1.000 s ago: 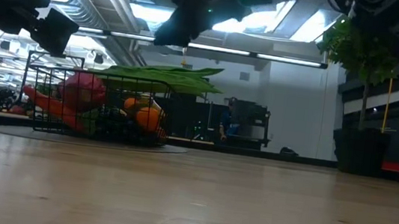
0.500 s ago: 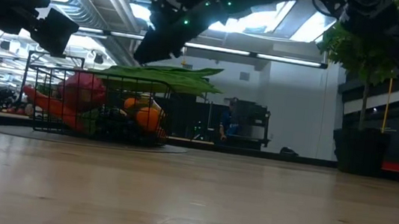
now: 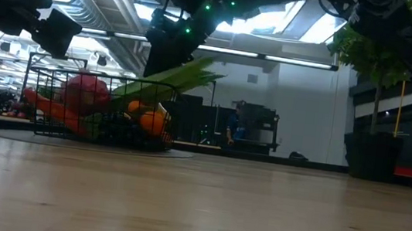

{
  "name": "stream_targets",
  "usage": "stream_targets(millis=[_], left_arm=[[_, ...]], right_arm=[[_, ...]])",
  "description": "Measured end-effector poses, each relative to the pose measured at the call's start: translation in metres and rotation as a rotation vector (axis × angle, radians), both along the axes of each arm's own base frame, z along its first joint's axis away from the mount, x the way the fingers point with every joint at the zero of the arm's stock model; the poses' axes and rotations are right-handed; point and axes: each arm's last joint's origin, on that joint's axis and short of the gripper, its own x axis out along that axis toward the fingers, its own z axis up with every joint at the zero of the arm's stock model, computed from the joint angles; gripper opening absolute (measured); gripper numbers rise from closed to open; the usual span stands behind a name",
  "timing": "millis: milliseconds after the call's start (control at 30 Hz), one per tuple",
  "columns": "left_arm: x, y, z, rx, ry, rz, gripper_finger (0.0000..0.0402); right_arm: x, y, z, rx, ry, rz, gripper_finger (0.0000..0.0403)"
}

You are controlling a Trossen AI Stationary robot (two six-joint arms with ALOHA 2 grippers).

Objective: Build produce basket
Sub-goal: Put the green leaf lettuce into the black wire basket

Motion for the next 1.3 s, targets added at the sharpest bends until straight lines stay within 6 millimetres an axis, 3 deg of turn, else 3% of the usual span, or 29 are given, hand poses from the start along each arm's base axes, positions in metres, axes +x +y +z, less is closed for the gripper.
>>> stream_targets(millis=[467, 567, 733, 867, 933, 1000, 1100, 1300], left_arm=[[0.000, 0.000, 0.000, 0.000, 0.000, 0.000, 0.0241], [0.000, 0.000, 0.000, 0.000, 0.000, 0.001, 0.0241], [0.000, 0.000, 0.000, 0.000, 0.000, 0.001, 0.0241], [0.000, 0.000, 0.000, 0.000, -0.001, 0.002, 0.0241], [0.000, 0.000, 0.000, 0.000, -0.001, 0.002, 0.0241], [0.000, 0.000, 0.000, 0.000, -0.001, 0.001, 0.0241], [0.000, 0.000, 0.000, 0.000, -0.001, 0.001, 0.0241], [0.000, 0.000, 0.000, 0.000, -0.001, 0.002, 0.0241]], right_arm=[[0.017, 0.030, 0.010, 0.074, -0.194, -0.039, 0.0179], [0.017, 0.038, 0.017, -0.054, -0.185, -0.083, 0.0179], [-0.004, 0.051, 0.049, -0.365, -0.092, -0.364, 0.0179], [-0.020, 0.059, 0.044, -0.495, 0.064, -0.524, 0.0179], [-0.029, 0.061, 0.036, -0.443, 0.136, -0.532, 0.0179], [-0.037, 0.063, 0.027, -0.284, 0.196, -0.528, 0.0179], [-0.038, 0.063, 0.013, -0.113, 0.241, -0.518, 0.0179], [-0.019, 0.080, 0.024, -0.028, 0.063, -0.391, 0.0179]])
